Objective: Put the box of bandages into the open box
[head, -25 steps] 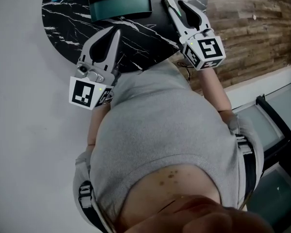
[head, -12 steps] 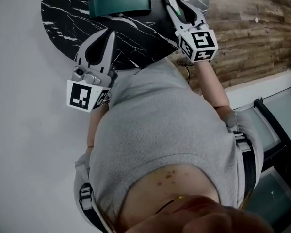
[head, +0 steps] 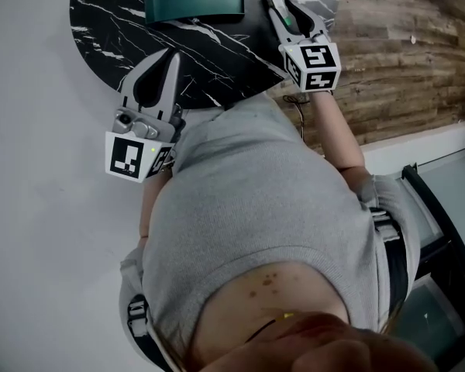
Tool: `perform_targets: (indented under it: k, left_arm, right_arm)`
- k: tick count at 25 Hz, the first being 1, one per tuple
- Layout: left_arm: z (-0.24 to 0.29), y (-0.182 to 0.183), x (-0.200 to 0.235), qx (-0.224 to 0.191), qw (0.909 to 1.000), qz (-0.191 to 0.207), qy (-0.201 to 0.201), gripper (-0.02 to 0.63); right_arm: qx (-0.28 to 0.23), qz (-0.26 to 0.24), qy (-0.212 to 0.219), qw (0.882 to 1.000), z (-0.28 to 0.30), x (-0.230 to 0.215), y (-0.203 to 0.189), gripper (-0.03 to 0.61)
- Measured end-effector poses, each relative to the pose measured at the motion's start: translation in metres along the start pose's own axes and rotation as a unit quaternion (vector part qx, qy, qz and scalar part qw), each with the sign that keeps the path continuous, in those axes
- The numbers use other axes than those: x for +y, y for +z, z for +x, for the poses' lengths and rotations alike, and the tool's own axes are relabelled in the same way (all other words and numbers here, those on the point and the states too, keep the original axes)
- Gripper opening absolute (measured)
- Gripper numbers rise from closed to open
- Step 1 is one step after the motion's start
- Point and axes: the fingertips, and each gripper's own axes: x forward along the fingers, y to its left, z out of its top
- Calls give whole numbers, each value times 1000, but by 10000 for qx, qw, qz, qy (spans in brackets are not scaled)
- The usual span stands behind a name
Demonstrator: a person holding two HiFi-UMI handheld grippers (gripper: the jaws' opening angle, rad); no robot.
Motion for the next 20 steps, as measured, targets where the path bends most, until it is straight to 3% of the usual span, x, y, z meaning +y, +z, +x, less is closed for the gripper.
perform_targets:
  k: [20]
  left_arm:
    - [-18, 3, 1, -61, 9988, -9, 478, 12]
  right_arm:
    - [496, -145, -88, 9986, 21, -10, -28, 176]
